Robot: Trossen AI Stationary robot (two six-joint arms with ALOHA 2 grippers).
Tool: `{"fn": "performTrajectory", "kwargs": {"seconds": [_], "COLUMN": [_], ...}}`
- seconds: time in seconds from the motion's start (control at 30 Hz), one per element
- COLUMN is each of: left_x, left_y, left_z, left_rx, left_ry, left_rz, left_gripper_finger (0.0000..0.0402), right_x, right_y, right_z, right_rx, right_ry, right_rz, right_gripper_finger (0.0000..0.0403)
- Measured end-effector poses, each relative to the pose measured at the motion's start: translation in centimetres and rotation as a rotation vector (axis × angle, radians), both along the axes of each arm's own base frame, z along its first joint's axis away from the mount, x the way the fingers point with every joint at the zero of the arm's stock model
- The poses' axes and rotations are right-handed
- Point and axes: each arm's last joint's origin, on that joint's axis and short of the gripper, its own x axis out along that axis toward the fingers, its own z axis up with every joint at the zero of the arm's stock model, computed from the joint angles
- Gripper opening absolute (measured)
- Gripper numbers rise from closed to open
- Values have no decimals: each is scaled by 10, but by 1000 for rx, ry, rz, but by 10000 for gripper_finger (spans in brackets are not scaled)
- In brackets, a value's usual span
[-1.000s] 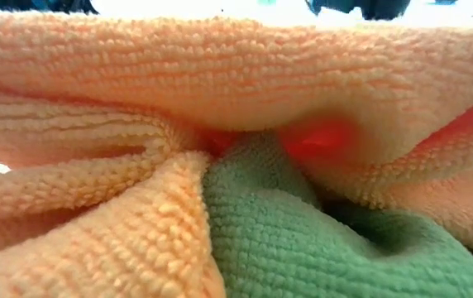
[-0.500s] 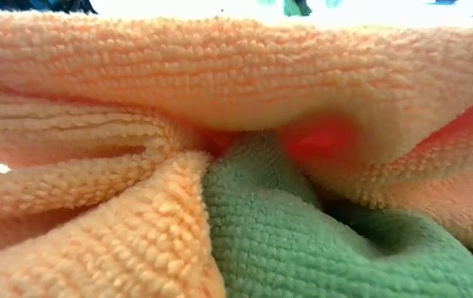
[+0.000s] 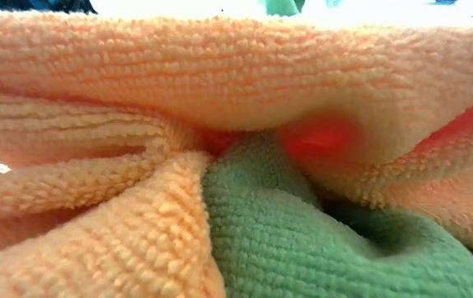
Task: Sort microfiber towel by color & place in baskets
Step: Put the green microfiber towel into the top transparent bin
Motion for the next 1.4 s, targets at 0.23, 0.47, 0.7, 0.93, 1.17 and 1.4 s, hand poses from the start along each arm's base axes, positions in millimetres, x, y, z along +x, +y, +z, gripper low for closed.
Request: {"fn": "performTrajectory", "kwargs": {"seconds": [0.23, 0.47, 0.7, 0.93, 1.17, 1.4], "left_x": [0, -1, -1, -1, -1, -1], "left_y": [0, 0, 0, 0, 0, 0], "left_z": [0, -2, -4, -4, -4, -4], "left_rx": [0, 4, 8, 8, 8, 8], "left_ry": [1, 22, 45, 46, 45, 46], "left_rz": [0, 0, 1, 0, 0, 0], "left_gripper_finger": [122, 122, 122, 122, 122, 122], "right_x": [6, 22, 58, 90, 119, 140], "right_y": [-27, -52, -79, -106, -130, -140], "right_z": [8, -6, -51, -112, -173, -228], "right_rx": [-34, 1, 74, 167, 266, 365], "right_ry": [-120, -97, 81, 344, 502, 628], "right_rz": [55, 101, 96, 138, 135, 125], "right_gripper_finger": [0, 0, 0, 0, 0, 0]}}
